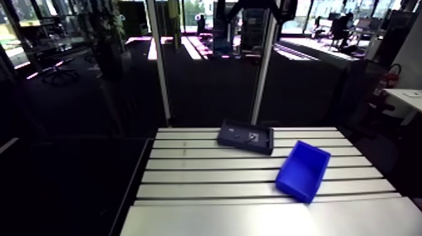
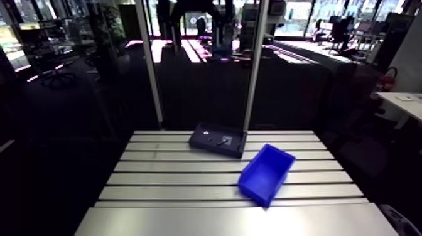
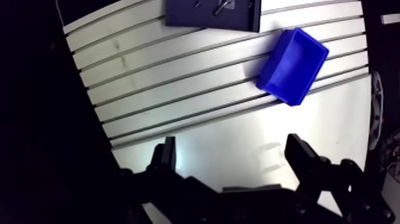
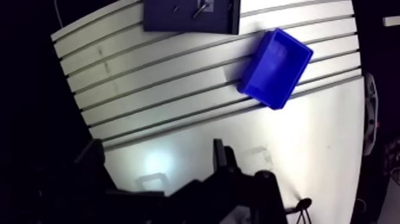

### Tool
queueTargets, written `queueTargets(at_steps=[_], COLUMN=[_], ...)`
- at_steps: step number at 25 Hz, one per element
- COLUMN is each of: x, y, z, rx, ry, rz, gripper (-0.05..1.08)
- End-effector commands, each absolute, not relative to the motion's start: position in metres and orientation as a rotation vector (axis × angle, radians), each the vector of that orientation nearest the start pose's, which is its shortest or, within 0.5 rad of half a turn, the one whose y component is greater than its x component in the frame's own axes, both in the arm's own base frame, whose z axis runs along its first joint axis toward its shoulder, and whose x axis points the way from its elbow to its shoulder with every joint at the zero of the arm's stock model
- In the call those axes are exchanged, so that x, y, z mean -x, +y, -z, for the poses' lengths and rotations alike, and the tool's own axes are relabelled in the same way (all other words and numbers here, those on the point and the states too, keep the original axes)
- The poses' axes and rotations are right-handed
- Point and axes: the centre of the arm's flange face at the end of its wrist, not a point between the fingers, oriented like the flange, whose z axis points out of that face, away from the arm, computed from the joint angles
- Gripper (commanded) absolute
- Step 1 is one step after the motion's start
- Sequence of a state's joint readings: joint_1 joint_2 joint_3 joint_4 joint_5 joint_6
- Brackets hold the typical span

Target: Pick up the M10 bolt from the tray and put it into the blue bin.

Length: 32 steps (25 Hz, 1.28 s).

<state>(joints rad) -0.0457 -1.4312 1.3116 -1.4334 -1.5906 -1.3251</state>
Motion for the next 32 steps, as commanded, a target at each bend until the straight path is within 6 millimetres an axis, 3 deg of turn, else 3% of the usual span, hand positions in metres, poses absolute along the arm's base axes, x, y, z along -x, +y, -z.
queueTargets(at_steps=[1, 5, 12, 16, 25, 30, 32], x=[0.565, 0.57, 0.576, 0.581, 0.604, 0.611, 0.615], y=[-0.116, -0.114, -0.103, -0.094, -0.07, -0.065, -0.055], z=[-0.508, -0.505, -0.446, -0.426, -0.375, -0.359, -0.348], rx=[-0.776, -0.986, -1.226, -1.383, -1.419, -1.411, -1.427], ry=[3.044, 3.017, 2.923, 2.884, 2.806, 2.782, 2.755], rz=[-0.031, -0.017, -0.042, -0.025, -0.064, -0.078, -0.084], gripper=[0.01, 0.01, 0.01, 0.01, 0.01, 0.01, 0.01])
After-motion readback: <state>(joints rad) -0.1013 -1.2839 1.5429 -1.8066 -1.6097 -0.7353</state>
